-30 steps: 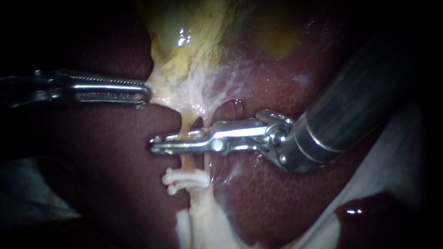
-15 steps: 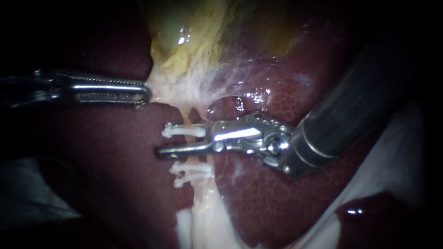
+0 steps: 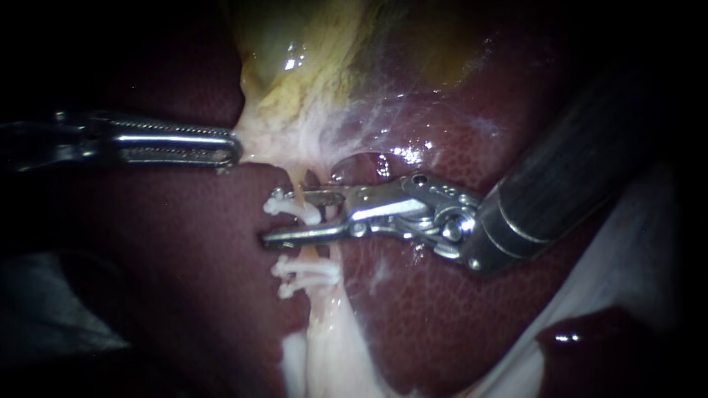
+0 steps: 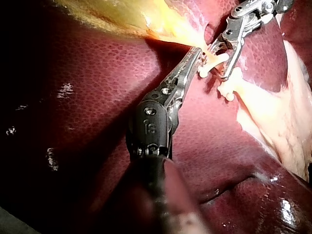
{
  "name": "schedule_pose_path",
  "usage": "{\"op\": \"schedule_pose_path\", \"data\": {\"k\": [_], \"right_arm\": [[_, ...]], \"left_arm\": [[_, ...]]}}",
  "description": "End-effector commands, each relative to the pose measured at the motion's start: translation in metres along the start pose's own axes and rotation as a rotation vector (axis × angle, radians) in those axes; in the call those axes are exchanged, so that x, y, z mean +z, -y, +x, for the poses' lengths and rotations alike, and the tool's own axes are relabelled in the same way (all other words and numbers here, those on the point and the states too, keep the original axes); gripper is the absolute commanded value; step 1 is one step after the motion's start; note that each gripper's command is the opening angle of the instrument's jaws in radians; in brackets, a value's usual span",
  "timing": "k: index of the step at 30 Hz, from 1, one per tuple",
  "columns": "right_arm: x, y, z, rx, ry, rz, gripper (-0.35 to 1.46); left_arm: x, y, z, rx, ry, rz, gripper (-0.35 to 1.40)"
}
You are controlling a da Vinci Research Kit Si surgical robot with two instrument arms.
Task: Going back third clip left tube
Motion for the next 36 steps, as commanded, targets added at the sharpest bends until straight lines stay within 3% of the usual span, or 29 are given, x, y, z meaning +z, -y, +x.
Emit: {"op": "schedule_pose_path", "data": {"k": [1, 8, 16, 23, 26, 29, 36], "right_arm": [[0.0, -0.0003, -0.0001, 0.001, 0.0, -0.002, 0.49], [-0.0001, -0.0022, -0.0004, 0.001, 0.02, -0.023, 0.49], [0.0001, -0.0018, -0.0003, -0.016, 0.02, -0.023, 0.49], [0.0, -0.0025, -0.0004, -0.025, 0.014, -0.056, 0.5], [0.0004, -0.0025, -0.0006, -0.023, 0.021, -0.024, 0.5], [0.0016, -0.0017, -0.001, -0.028, 0.038, 0.037, 0.5], [0.0043, 0.0002, -0.0012, -0.058, 0.022, 0.168, 0.5]], "left_arm": [[0.0, 0.0, 0.0, 0.0, 0.0, 0.0, -0.35], [0.0, 0.0, 0.0, 0.0, 0.0, 0.0, -0.35], [0.0, 0.0, 0.0, 0.0, 0.0, 0.0, -0.35], [0.0, 0.0, 0.0, 0.0, 0.0, 0.0, -0.35], [0.0001, 0.0, 0.0, 0.0, 0.0, 0.001, -0.35], [0.0001, 0.0, 0.0, 0.0, 0.0, 0.001, -0.35], [0.0001, -0.0002, 0.0001, 0.0, 0.0, 0.001, -0.35]]}}
